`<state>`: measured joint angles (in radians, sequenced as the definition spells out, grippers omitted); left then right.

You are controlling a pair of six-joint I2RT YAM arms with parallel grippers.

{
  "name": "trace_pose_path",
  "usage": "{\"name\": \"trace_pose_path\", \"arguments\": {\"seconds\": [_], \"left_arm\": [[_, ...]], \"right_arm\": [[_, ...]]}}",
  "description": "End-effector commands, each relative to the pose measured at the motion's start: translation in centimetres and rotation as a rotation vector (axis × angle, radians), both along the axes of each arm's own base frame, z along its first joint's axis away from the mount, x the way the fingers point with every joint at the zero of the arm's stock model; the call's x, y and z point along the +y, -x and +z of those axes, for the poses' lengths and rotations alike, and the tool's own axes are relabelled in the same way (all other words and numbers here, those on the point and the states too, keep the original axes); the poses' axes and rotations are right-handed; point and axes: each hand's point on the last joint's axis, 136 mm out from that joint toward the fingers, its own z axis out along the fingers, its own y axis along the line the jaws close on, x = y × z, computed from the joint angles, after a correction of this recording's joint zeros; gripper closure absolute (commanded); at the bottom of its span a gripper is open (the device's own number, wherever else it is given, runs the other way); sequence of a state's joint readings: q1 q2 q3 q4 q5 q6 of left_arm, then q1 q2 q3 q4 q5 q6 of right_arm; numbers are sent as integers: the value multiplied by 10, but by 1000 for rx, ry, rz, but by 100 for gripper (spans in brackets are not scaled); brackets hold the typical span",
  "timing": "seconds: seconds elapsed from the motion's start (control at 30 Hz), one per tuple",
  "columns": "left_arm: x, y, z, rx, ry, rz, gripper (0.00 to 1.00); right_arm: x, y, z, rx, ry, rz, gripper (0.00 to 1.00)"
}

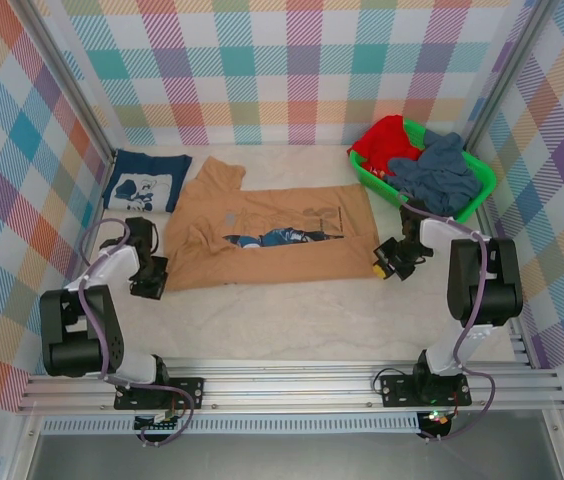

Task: Fold and stack the t-shirts

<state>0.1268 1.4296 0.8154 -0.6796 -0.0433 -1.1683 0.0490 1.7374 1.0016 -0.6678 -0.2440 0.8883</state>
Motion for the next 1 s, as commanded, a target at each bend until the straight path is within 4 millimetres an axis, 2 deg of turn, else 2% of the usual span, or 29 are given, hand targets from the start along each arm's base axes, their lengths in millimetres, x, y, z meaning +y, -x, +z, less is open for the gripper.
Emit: {"name": "trace_pose_path", "arguments": {"seconds": [0.0,0.27,0.47,0.57,0.7,0.97], "left_arm": [[11,23,5,49,-63,-12,100],[12,52,2,49,-99,-6,100],[14,73,8,15,-169,24,100],[12,91,1,34,-174,66,100],[6,101,-5,81,-174,46,100],[6,112,9,142,-272,34,100]], "right_arm": [[-15,19,1,36,78,27,100],[-18,41,5,56,91,29,100],[-19,60,8,79,98,25,100],[-21,72,7,113,106,23,100],[-23,91,7,164,113,-2,100],[-30,141,14,313,191,-34,100]]}}
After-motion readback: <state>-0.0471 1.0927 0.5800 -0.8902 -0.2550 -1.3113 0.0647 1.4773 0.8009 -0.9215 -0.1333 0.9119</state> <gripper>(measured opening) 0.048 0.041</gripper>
